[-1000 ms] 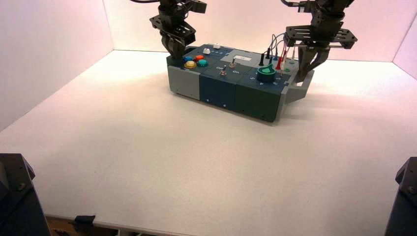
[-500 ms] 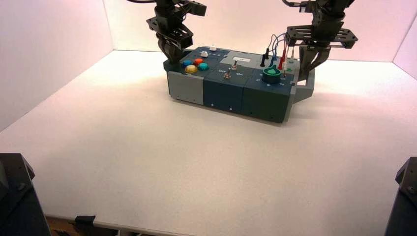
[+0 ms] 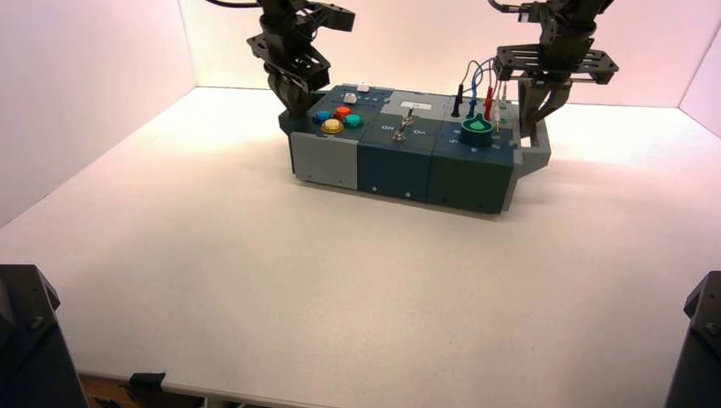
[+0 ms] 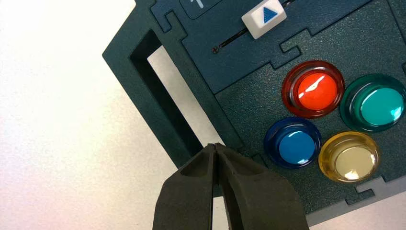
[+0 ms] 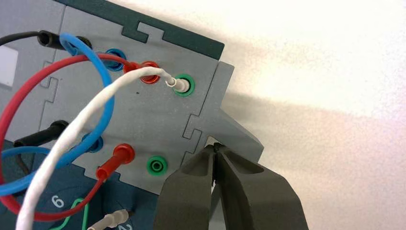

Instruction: Move the bottom slider to position 3.

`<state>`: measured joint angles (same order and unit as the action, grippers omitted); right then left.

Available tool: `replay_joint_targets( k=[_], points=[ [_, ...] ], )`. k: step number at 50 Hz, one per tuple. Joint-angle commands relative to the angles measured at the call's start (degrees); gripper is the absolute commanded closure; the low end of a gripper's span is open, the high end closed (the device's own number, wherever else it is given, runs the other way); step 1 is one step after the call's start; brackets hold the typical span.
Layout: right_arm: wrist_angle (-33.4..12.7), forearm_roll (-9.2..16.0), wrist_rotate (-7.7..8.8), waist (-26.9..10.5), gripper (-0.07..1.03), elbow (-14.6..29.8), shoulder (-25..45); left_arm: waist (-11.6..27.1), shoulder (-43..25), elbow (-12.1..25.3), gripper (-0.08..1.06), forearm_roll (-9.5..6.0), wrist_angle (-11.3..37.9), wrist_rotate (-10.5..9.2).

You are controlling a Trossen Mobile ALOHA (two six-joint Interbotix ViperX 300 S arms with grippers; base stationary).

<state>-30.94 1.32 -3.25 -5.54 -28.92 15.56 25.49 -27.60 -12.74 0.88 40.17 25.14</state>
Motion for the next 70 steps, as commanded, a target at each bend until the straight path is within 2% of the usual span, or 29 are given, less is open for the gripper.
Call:
replay_joint_targets(
  k=[1, 13, 20, 29, 46, 70],
  points=[
    [0.7, 0.2, 0.18, -0.4, 0.98, 0.1, 0.8, 6.8, -0.6, -7.2, 1.01, -2.29, 0.5, 1.49],
    [0.7, 0.2, 0.09, -1.4, 0.98, -1.0, 0.4, 7.3, 1.0, -11.4, 1.01, -3.96, -1.9, 1.49],
    [0.7, 0.2, 0.00, -2.3, 0.98, -1.7, -1.2, 7.5, 1.5, -11.7, 1.01, -4.48, -2.4, 1.49],
    [-0.1, 0.2, -0.18, -2.4, 0.98, -2.3, -6.1, 7.5, 4.2, -9.8, 1.01, -4.48, -2.4, 1.14],
    [-2.6, 0.3, -0.18, -2.4, 0.98, -2.3, -12.0, 7.4, 6.9, -2.2, 1.01, -4.48, 1.1, 0.70],
    [-4.5, 0.2, -0.09, -2.4, 0.98, -2.9, -16.9, 6.9, 7.5, -1.8, 1.01, -4.22, 1.2, 0.62]
  ],
)
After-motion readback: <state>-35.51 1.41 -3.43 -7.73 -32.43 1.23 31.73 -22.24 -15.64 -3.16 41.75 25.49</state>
